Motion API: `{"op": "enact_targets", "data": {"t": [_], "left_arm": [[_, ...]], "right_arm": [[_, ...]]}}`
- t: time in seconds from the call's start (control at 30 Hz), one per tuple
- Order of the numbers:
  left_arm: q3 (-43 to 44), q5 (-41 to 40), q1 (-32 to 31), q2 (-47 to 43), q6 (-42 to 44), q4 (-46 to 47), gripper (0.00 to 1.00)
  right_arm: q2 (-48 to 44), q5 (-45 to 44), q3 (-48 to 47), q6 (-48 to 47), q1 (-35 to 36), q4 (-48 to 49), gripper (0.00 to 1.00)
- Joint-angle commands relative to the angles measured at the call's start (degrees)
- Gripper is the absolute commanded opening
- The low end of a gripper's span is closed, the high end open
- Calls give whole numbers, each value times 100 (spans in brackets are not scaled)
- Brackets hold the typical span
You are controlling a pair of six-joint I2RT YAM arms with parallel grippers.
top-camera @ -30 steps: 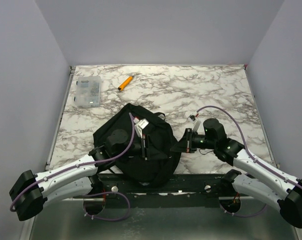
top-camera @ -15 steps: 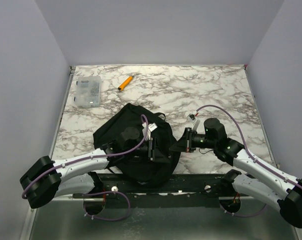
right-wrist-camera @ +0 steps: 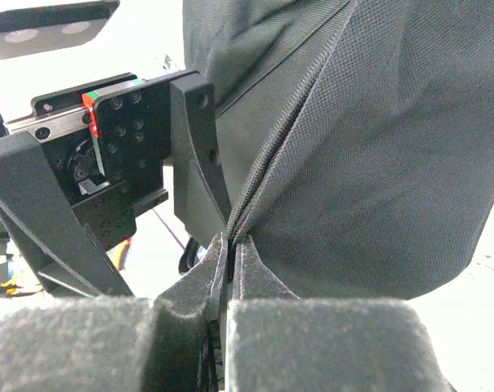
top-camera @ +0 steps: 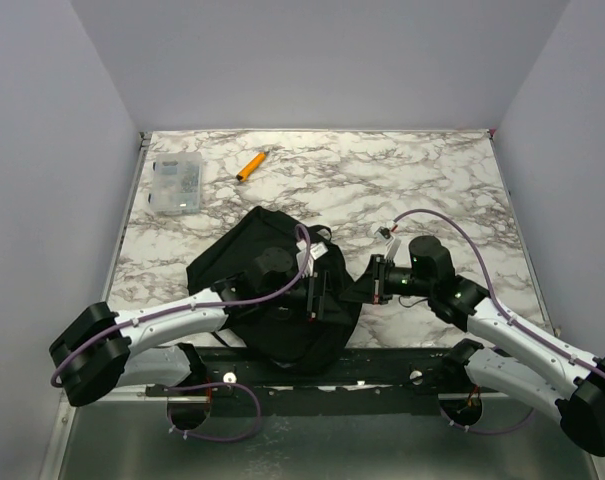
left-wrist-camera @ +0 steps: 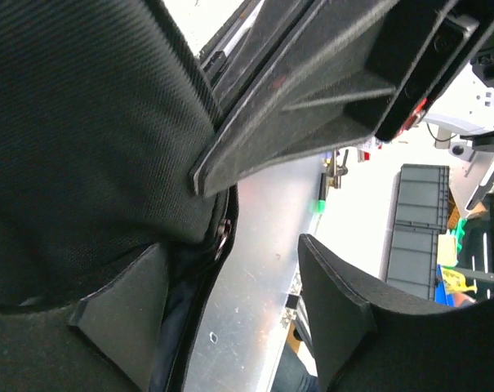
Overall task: Pack the student bag
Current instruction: Zip the student bag at the center of the board.
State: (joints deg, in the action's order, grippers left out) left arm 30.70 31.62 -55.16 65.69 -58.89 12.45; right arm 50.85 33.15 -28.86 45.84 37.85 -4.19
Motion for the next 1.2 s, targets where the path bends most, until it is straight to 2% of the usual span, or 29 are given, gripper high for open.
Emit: {"op": "enact_targets", "data": {"t": [0.0, 0.1, 0.17, 0.3, 0.53, 0.67, 0.9, 1.0, 1.17], "left_arm": [[630, 439, -22, 422, 112, 12, 62], [783, 670, -91, 313, 139, 23, 53], [780, 762, -100, 194, 68, 25, 42], [614, 789, -101, -31, -77, 13, 31], [472, 695, -101, -160, -123, 4, 25], [505, 551, -94, -184, -33, -188, 17], [572, -3, -92, -452, 448, -1233, 0], [524, -128, -92, -582, 562, -1631, 0], [463, -62, -92, -680, 611, -1675, 0]], "right_arm": [[-56, 373, -212, -62, 1, 427, 0], [-22, 350, -216, -70, 0, 427, 0], [-7, 350, -201, -64, 3, 428, 0], [-29, 333, -118, -34, 2, 479, 0], [3, 342, -119, -53, 3, 489, 0], [21, 333, -109, -105, -2, 478, 0], [-7, -201, -171, -362, -3, -93, 0], [-6, -602, -271, -524, 1, -415, 0], [-1, -889, -298, -849, -1, -535, 0]]}}
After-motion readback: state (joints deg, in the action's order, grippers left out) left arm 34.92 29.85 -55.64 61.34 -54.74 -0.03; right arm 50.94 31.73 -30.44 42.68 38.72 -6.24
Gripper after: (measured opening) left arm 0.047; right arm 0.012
